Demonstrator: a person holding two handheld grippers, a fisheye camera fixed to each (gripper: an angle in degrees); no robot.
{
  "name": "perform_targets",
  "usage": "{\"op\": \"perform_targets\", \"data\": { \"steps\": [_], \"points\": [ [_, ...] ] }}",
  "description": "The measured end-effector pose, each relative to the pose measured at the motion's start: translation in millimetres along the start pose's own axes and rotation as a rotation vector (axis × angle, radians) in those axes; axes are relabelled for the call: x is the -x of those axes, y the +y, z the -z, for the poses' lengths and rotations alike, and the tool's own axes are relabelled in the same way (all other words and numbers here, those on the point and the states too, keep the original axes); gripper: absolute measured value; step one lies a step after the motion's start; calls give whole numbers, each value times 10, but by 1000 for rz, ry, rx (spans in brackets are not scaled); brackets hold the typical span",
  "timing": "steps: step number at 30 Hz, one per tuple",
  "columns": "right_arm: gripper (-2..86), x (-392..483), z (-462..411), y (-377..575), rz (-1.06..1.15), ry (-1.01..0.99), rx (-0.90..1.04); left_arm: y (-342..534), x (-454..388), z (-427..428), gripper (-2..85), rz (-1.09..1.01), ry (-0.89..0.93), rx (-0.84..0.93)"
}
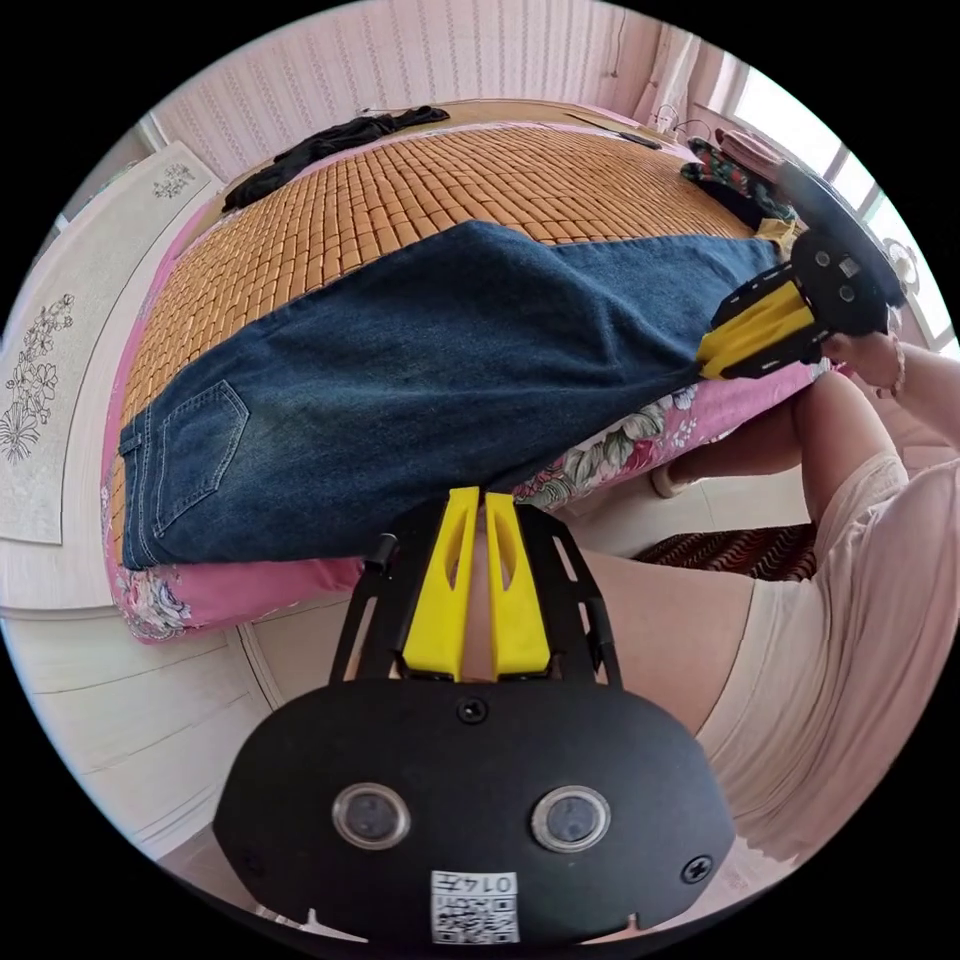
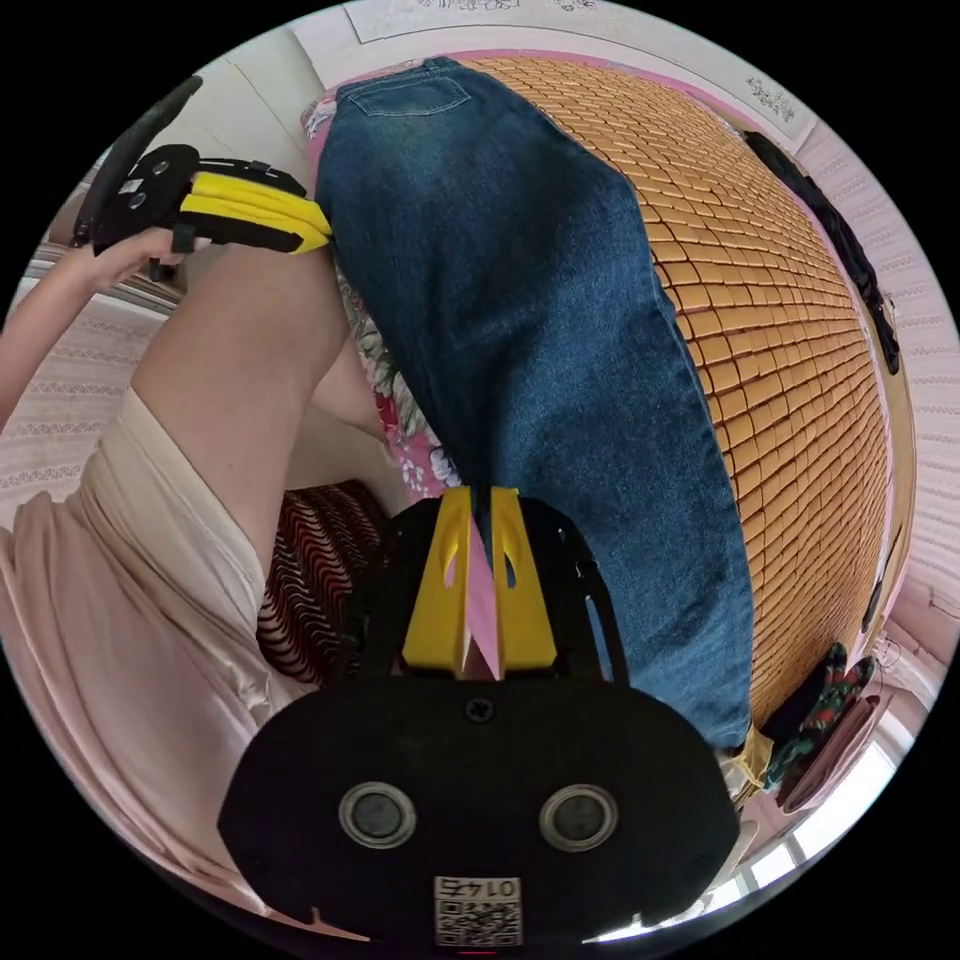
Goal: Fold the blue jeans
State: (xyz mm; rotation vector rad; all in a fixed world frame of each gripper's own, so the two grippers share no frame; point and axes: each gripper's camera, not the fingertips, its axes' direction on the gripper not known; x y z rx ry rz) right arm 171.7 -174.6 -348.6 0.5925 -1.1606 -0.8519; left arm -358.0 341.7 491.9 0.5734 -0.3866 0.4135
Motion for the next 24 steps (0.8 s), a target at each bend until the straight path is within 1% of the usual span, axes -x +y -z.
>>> {"op": "perform_targets", "data": {
  "steps": [2, 4, 7, 10, 12, 15, 16, 17, 21, 22, 23, 24],
  "points": [
    [63, -24, 110, 117, -18, -6, -46, 32, 18, 60, -3, 0, -2, -8],
    [77, -149, 216, 272, -69, -18, -84, 89, 51, 168, -2, -6, -51, -12],
    [85, -532, 346, 516, -201, 18, -120, 133, 150, 357, -3, 14, -93, -60],
    [83, -962, 385, 605, -321, 71, -107, 59, 289, 474, -3, 62, -66, -132],
    [58, -1236, 327, 580, -387, 98, -86, -62, 343, 437, -4, 89, -43, -149],
    [10, -1461, 164, 565, -496, 80, -72, -333, 339, 268, -5, 113, 3, -145],
    [7, -1492, 112, 566, -517, 71, -53, -446, 311, 206, -5, 117, 23, -151],
    [2, -1533, -14, 577, -545, 72, 11, -503, 292, 176, -5, 115, 30, -153],
    [-4, -1537, -21, 777, -522, 94, -21, -797, 171, -56, -8, 62, -12, -106],
    [-4, -1543, -19, 806, -527, 117, -20, -832, 173, -144, -8, 54, -21, -74],
    [-5, -1603, -93, 883, -615, 305, 87, -839, 181, -191, -8, 56, -27, -55],
    [-5, -1693, -192, 1012, -694, 436, 165, -824, 198, -239, -9, 45, -20, -58]
  ]
}}
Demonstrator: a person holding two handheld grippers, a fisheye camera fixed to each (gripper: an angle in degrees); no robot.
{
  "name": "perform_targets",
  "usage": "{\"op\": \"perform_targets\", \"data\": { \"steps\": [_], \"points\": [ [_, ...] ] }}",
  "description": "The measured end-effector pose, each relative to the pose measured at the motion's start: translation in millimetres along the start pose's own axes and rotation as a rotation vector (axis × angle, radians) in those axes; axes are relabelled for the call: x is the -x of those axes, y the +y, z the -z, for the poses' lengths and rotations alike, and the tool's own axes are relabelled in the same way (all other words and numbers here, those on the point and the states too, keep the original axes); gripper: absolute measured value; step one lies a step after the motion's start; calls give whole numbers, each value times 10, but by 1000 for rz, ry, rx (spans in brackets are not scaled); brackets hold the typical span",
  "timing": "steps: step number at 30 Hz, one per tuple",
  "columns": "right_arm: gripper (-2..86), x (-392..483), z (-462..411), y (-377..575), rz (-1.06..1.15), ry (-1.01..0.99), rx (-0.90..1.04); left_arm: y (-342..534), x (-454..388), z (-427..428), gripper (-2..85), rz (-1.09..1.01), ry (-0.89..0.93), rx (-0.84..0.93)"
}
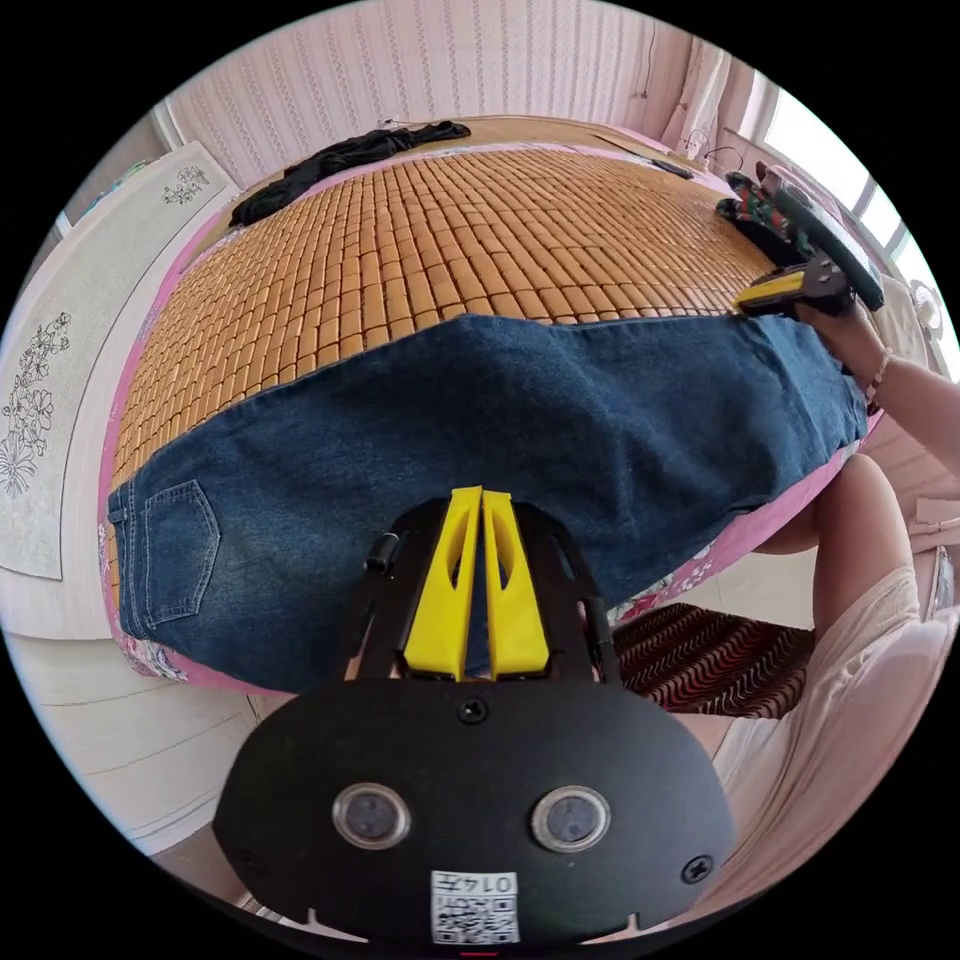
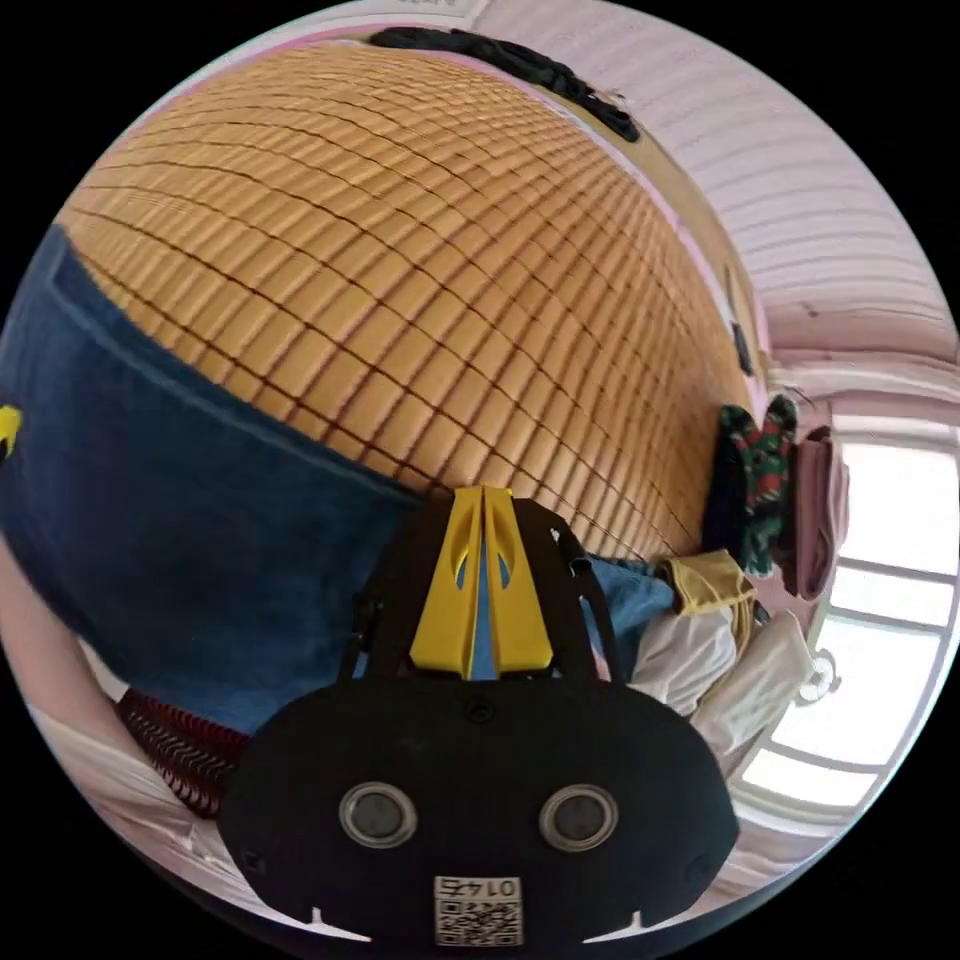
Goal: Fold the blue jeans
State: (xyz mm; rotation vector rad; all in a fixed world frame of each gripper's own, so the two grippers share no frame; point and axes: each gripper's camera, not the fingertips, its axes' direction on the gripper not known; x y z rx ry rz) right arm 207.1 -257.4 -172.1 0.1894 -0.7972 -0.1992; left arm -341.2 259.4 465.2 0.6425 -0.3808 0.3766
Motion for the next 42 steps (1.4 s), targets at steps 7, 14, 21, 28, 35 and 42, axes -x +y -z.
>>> {"op": "perform_targets", "data": {
  "steps": [7, 14, 21, 28, 35, 42],
  "points": [
    [-2, -735, -55, 519, -193, -405, -121, 84, 316, -51, -9, 81, 115, -49],
    [115, -1739, -405, 2245, -508, -582, -173, 119, 157, 242, 6, -3, 126, -145],
    [161, -2253, -1153, 3079, -684, -642, -1, 5, -436, 121, 47, -142, 258, -84],
    [97, -2384, -1423, 3032, -682, -782, 13, -142, -662, -231, 50, -261, 198, 28],
    [37, -2808, -638, 2927, -488, -851, -256, -170, -544, -305, 43, -213, 222, 41],
    [41, -2955, -192, 3124, -457, -612, -326, -192, -716, -287, 3, -248, 279, -60]
  ]
}}
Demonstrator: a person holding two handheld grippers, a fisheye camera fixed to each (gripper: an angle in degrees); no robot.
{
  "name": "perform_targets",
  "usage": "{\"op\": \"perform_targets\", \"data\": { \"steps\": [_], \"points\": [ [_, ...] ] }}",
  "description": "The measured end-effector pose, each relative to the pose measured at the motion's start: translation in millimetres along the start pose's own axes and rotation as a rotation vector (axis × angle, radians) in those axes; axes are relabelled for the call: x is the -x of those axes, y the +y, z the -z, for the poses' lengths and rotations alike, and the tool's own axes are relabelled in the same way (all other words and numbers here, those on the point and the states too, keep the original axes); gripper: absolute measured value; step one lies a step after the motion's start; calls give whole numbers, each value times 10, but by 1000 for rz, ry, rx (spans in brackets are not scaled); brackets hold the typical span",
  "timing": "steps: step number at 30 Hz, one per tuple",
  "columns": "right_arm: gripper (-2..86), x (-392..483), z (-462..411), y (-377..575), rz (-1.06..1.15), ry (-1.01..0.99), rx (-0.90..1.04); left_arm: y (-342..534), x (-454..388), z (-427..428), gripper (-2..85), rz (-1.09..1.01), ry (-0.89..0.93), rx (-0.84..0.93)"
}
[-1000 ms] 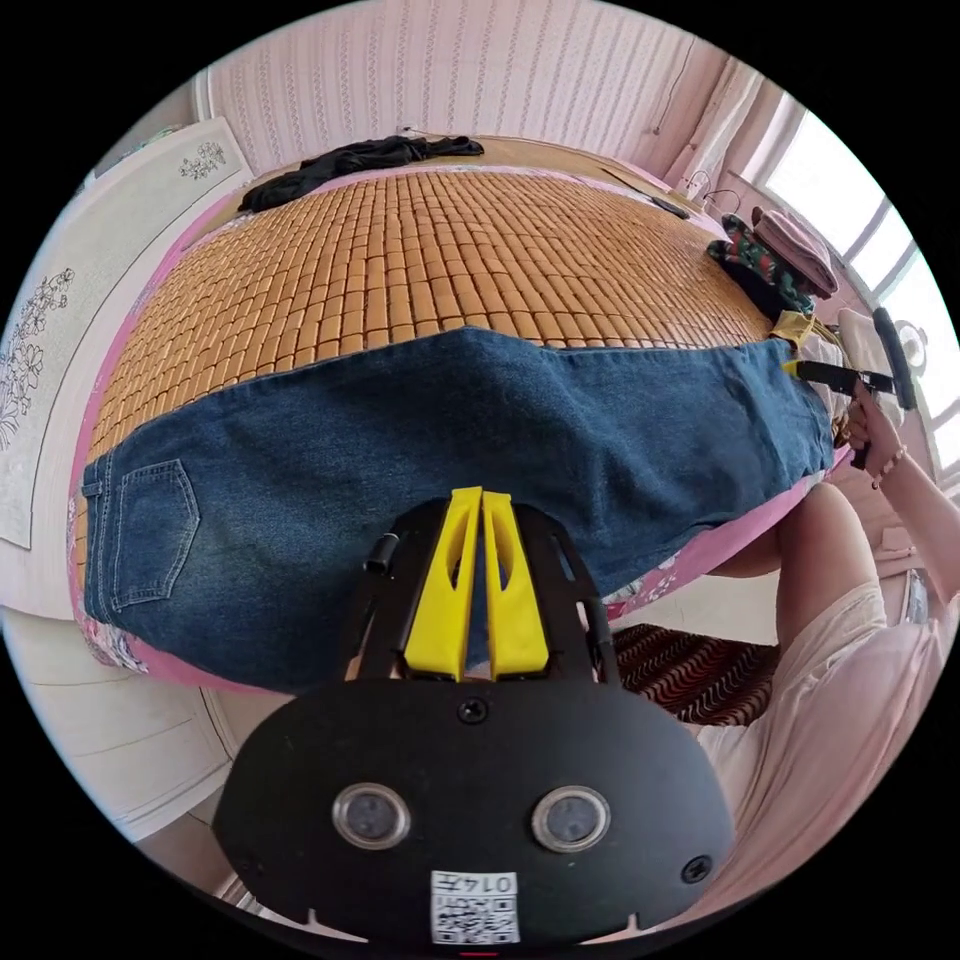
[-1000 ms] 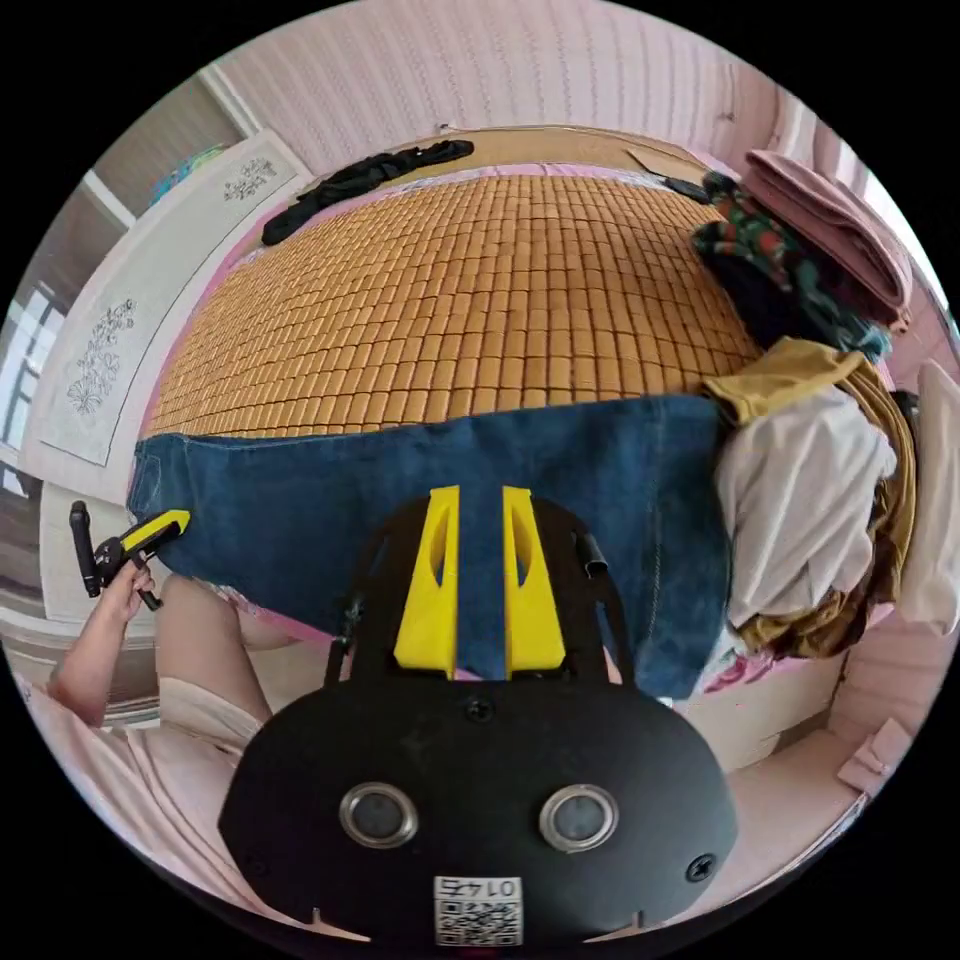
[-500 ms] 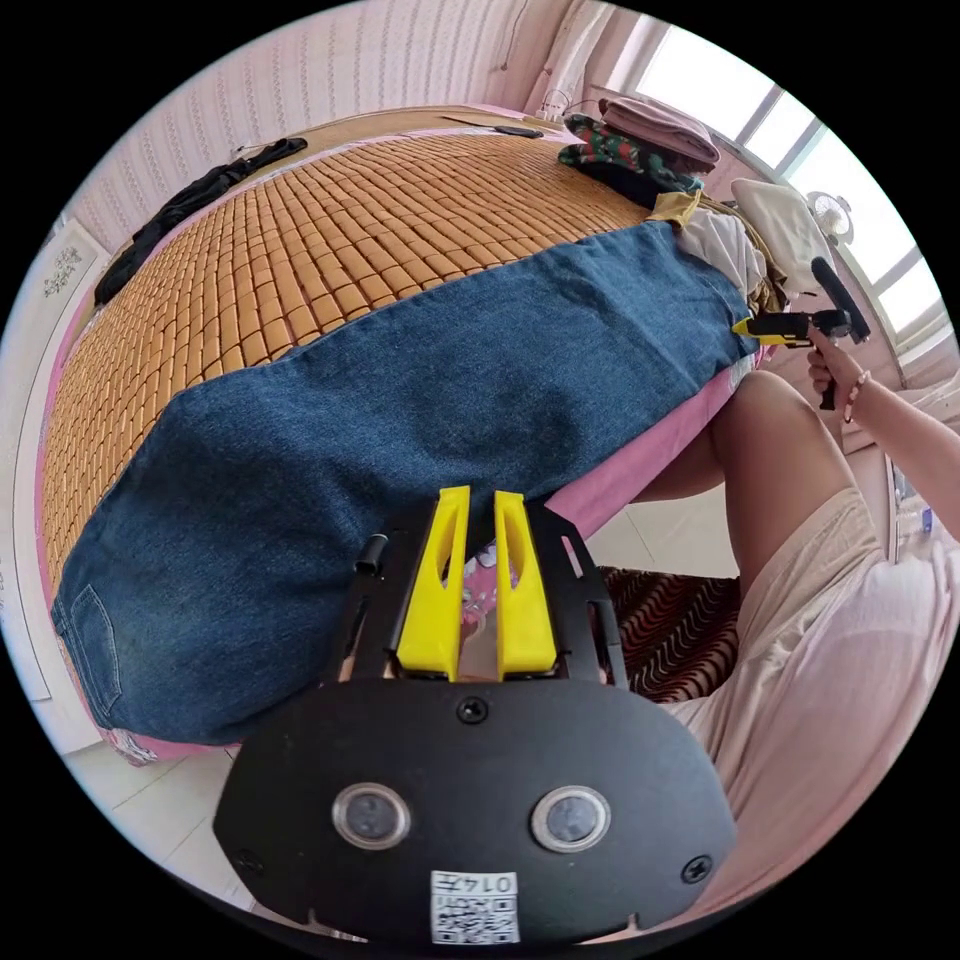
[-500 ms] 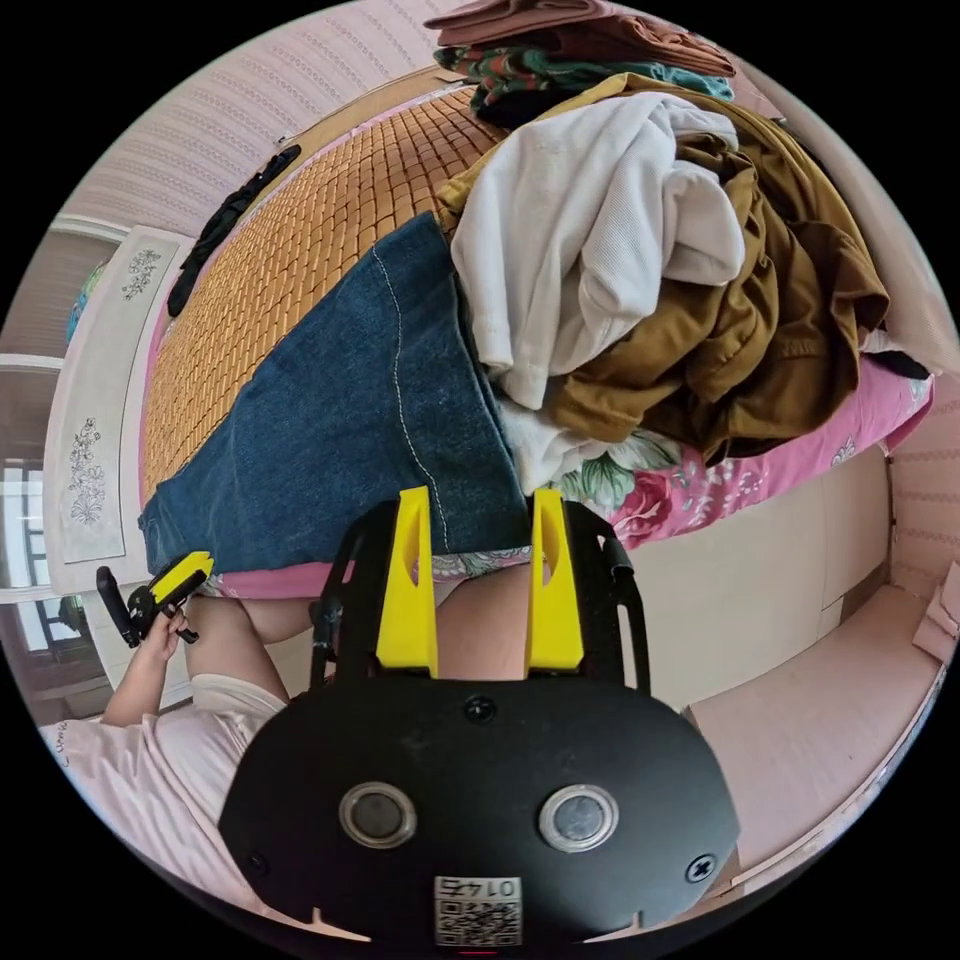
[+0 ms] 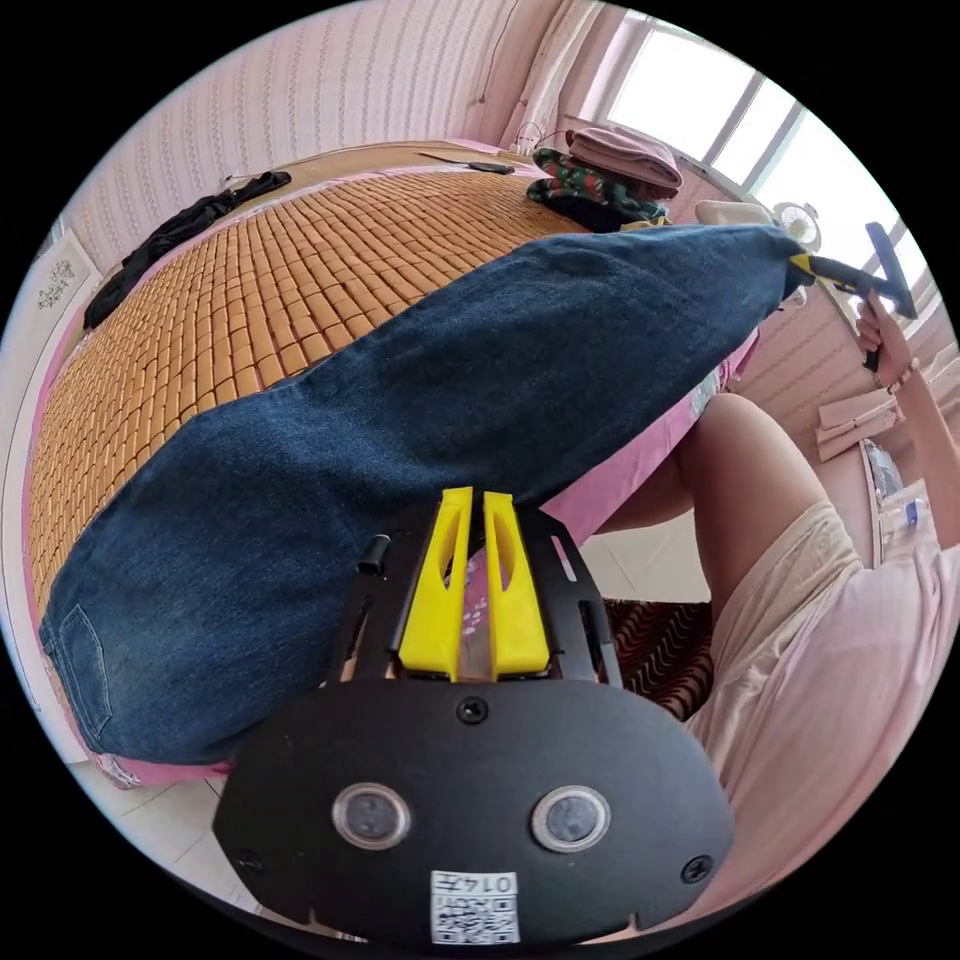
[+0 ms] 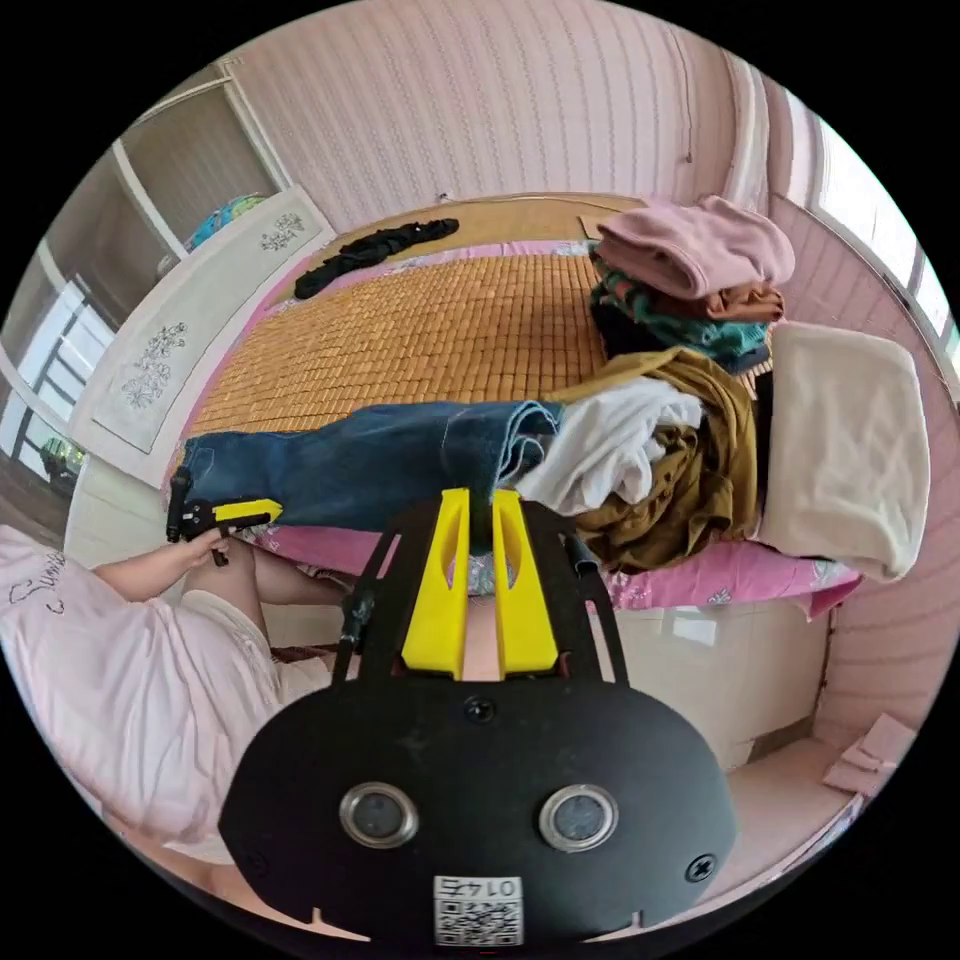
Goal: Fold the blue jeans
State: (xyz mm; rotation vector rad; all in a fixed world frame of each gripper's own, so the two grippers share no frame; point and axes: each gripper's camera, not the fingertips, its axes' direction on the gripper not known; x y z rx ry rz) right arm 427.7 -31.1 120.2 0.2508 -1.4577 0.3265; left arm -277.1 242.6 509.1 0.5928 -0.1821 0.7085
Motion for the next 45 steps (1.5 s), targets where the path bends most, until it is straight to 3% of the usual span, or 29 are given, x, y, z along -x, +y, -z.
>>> {"op": "perform_targets", "data": {
  "steps": [3, 7, 9, 11, 16, 18, 21, 23, 26, 32, 37, 41, 45],
  "points": [
    [38, -373, -750, 127, -242, -21, 233, -22, -3, -187, -3, 9, -1, 42],
    [20, -254, -884, 136, -340, 61, 202, 36, 100, -62, -7, 28, -27, 43],
    [6, 108, -894, -67, -253, 119, 145, 133, 193, 89, -8, 59, -52, -12],
    [2, 508, -1016, -324, -127, 53, 133, 242, 315, 211, -9, 94, -67, -63],
    [-3, 2168, -1809, -1070, 341, -182, 273, 342, 537, 76, -10, 158, -77, -38],
    [-4, 3135, -2198, -1303, 601, -184, 344, 337, 465, -97, -10, 120, -99, 30],
    [-5, 4029, -2609, -1536, 792, -170, 412, 437, 351, -209, -10, 98, -173, -4],
    [-5, 4378, -2828, -1686, 828, -157, 443, 496, 357, -227, -10, 150, -165, -35],
    [-6, 4662, -3216, -1905, 829, 73, 454, 557, 368, -267, -10, 163, -152, -65],
    [-8, 4986, -3415, -2092, 939, 84, 549, 628, 413, -347, -10, 174, -107, -95],
    [-8, 5156, -3620, -2273, 890, 57, 644, 641, 366, -428, -10, 174, -118, -95],
    [-6, 5506, -3739, -2103, 969, 260, 664, 628, 299, -520, -10, 130, -143, -92],
    [-7, 5805, -3907, -1700, 1183, 539, 621, 585, 301, -592, -10, 100, -115, -53]
  ]
}}
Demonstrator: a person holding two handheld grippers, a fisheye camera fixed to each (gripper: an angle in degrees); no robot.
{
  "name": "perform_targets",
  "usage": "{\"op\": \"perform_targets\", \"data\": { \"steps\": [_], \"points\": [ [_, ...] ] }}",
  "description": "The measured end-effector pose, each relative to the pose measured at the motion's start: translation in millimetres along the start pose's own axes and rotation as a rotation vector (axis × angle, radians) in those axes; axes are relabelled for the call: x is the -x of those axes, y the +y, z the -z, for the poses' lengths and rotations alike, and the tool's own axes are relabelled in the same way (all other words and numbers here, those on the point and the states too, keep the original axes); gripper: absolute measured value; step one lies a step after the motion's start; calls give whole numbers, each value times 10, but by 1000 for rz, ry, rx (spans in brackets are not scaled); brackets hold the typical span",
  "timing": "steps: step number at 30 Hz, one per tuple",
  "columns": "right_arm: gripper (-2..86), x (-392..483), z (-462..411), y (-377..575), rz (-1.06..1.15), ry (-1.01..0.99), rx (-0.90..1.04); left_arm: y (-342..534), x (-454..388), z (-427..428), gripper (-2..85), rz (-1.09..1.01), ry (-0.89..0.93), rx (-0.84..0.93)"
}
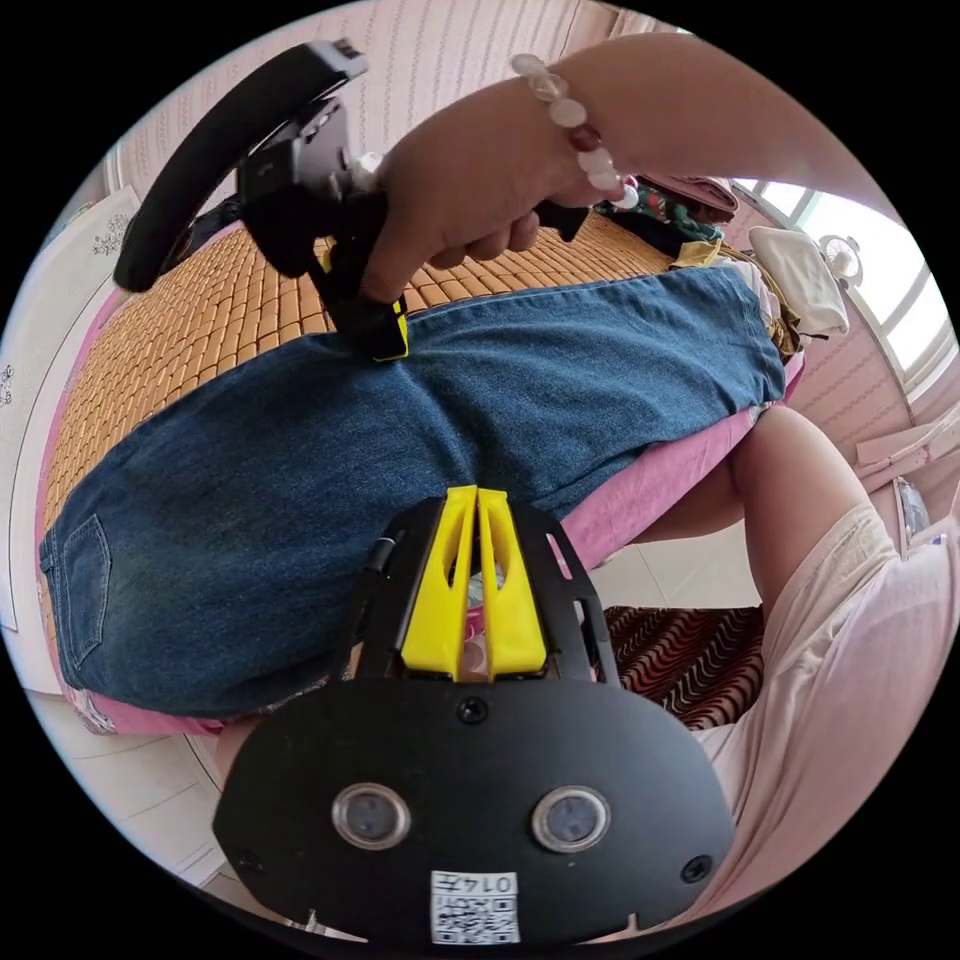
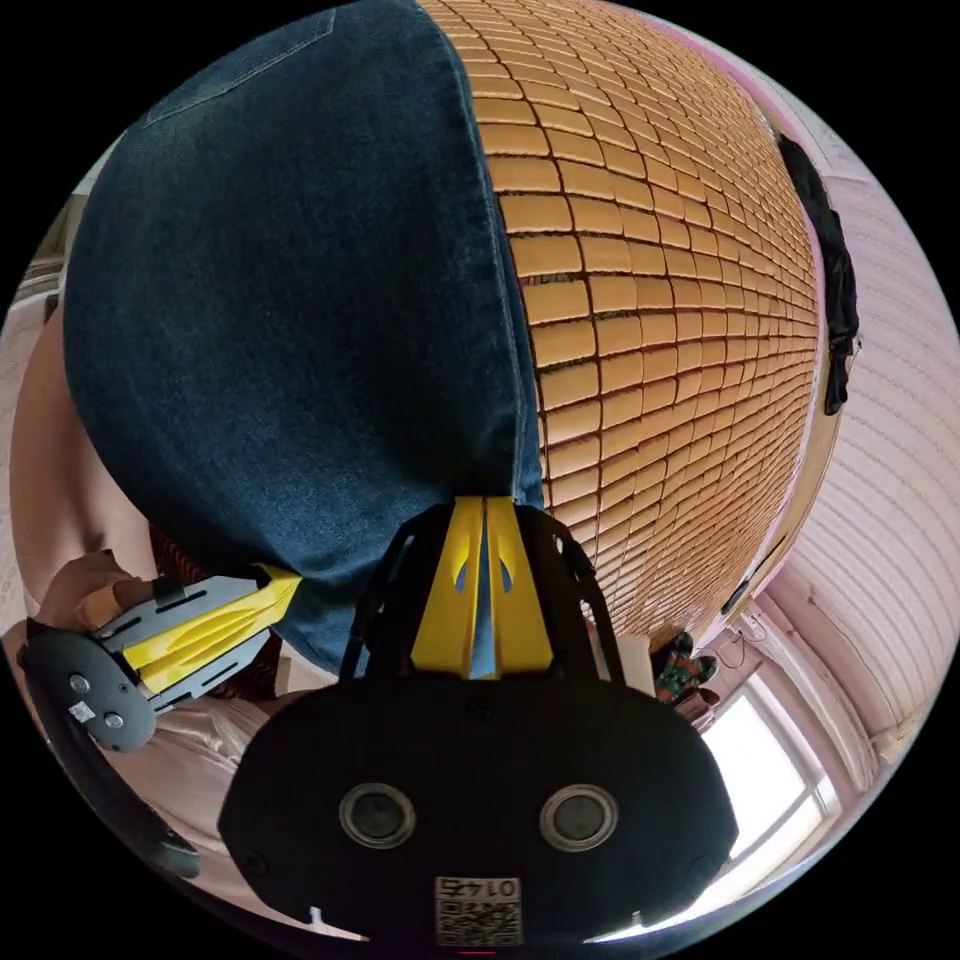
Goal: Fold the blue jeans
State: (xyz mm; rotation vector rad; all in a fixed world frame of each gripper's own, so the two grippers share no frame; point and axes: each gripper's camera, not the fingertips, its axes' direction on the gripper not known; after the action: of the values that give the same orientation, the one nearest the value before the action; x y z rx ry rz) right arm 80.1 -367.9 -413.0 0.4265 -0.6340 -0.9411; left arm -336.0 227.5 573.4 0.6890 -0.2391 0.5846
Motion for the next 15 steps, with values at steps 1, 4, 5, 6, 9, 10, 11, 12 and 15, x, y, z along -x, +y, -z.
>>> {"op": "perform_targets", "data": {
  "steps": [1, 4, 5, 6, 9, 10, 11, 12, 15],
  "points": [
    [-8, 29, -9, -24, 18, 16, 16, -9, -26, -22, -10, -2, -7, 10],
    [-9, -81, -65, -94, 22, -90, 91, 14, -103, -79, -10, -11, -29, 6],
    [-9, -165, -98, -69, 2, -162, 97, 9, -117, -87, -10, -11, -33, 9],
    [-10, -214, -128, 5, -18, -212, 75, -12, -144, -102, -10, -11, -38, 24],
    [-10, -173, -136, 576, -81, -233, -212, -69, -115, -112, -10, 19, 10, 51],
    [-10, -168, -133, 763, -118, -245, -291, -87, -108, -93, -10, 15, 31, 61],
    [-9, -166, -171, 1156, -193, -305, -403, -95, -125, -83, -10, 1, 39, 70],
    [-9, -160, -272, 1580, -265, -401, -478, -99, -194, -44, -10, -30, 55, 54],
    [-8, -73, -767, 2769, -532, -562, -569, -146, -498, 52, -10, -105, 93, -15]
  ]
}}
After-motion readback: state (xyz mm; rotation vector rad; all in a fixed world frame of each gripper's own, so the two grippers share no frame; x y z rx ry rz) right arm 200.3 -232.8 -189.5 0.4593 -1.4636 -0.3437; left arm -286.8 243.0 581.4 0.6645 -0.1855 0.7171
